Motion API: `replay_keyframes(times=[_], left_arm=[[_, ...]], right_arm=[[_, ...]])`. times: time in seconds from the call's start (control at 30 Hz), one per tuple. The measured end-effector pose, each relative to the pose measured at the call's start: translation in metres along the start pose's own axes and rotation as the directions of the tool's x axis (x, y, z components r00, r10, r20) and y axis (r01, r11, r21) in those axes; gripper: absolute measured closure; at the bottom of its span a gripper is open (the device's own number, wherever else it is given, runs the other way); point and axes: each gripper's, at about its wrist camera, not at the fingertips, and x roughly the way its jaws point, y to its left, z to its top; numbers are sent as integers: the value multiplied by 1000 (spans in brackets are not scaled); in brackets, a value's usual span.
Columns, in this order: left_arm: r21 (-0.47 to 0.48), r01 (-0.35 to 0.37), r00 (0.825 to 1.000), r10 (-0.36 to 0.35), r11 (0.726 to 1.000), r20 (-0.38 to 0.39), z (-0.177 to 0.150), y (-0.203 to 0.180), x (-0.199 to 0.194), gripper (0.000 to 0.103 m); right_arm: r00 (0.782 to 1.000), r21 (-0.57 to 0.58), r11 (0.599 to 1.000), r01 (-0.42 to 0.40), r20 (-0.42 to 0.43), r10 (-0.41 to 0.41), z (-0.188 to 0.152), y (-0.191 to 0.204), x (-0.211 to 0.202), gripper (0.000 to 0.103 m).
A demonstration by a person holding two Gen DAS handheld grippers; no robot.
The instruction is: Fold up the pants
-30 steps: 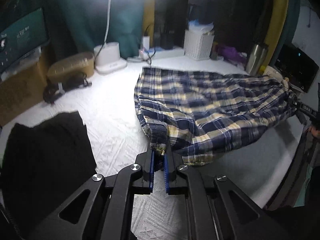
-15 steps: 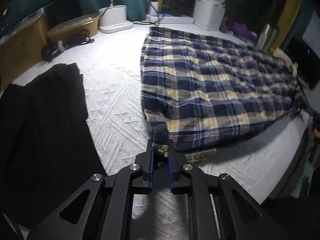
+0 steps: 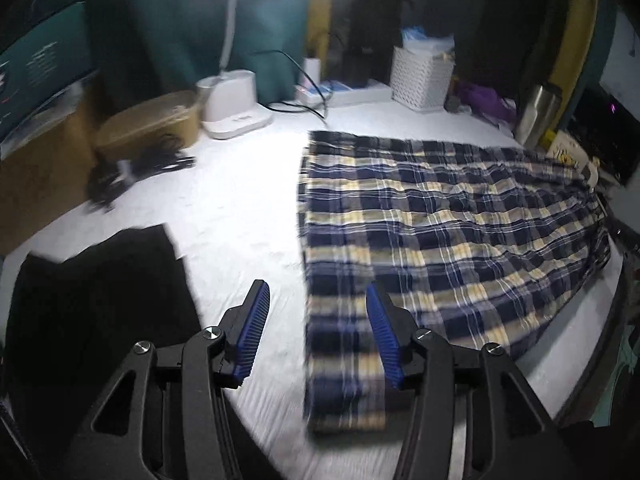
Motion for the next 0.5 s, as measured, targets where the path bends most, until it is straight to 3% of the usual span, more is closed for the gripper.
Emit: replay_keyframes(times=[0.37,0.43,0.5], left_arm=[[70,34,998,-30,997,-49,27,-10,61,54],[77,34,997,-29,996,-65,27,-9,70,68],[96,7,999,-2,995,-52,26,-9,73,91]], right_arm=[[999,-44,998,-42,-19,41,17,28,26,30],[998,-55,997,-50,-30,49,19,32,32,30],[997,-62,996,-60,-46,57,21,37,40,30]])
